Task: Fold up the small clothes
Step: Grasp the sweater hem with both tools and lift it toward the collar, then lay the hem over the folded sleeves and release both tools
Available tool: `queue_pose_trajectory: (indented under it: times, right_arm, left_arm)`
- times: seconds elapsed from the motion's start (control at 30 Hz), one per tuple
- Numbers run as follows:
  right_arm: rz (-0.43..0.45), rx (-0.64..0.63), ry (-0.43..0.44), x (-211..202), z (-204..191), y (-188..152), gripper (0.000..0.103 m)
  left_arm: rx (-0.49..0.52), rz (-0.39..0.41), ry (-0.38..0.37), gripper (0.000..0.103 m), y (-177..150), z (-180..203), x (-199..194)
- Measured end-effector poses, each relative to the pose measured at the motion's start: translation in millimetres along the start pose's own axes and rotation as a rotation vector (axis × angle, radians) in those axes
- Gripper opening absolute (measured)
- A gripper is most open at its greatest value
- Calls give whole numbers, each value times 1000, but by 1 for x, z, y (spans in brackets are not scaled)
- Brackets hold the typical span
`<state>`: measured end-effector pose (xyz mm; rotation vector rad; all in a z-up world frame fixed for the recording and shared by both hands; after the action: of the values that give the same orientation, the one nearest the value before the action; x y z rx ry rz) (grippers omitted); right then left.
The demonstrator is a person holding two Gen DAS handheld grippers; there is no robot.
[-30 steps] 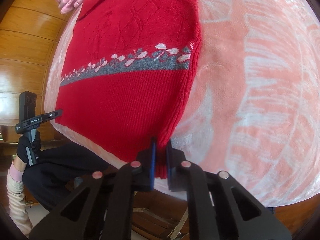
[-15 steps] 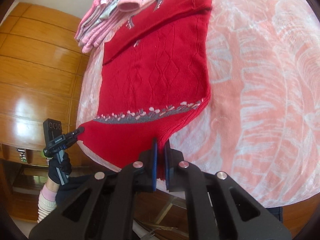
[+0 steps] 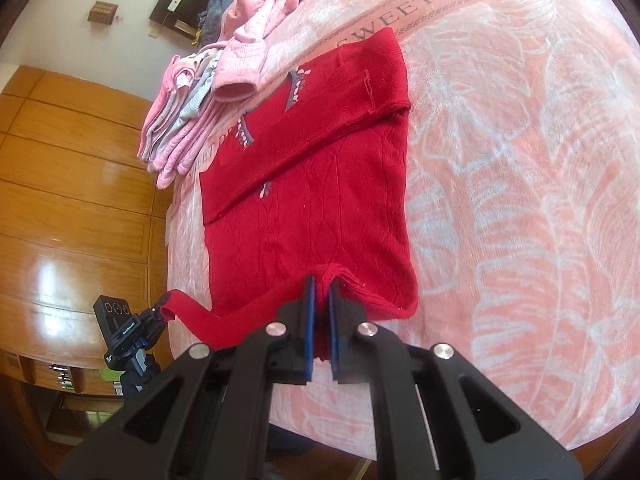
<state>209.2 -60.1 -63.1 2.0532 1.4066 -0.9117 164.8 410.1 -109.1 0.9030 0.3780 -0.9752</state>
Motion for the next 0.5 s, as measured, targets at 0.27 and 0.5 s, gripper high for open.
queue_pose_trajectory:
  times: [0.27,0.5]
  right_arm:
    - [0,15,-74,50,-16,60,4]
    - [-13,81,-60,97,-4,110,4]
  left_arm:
    - [-8,-1,56,8,43,-28,46]
    - [-92,2,31,9,64,-68,85]
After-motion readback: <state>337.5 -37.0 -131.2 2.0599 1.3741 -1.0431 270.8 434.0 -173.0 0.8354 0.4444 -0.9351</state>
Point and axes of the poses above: each gripper's, at about its wrist camera, not at the fingertips, and x roughly the way its jaws point, z to its right, y to its top, the point moved 3 cm from there along x, roughly the way its jaws point, and after that the axes turned 13 degrees about x, right-handed, at the moved point
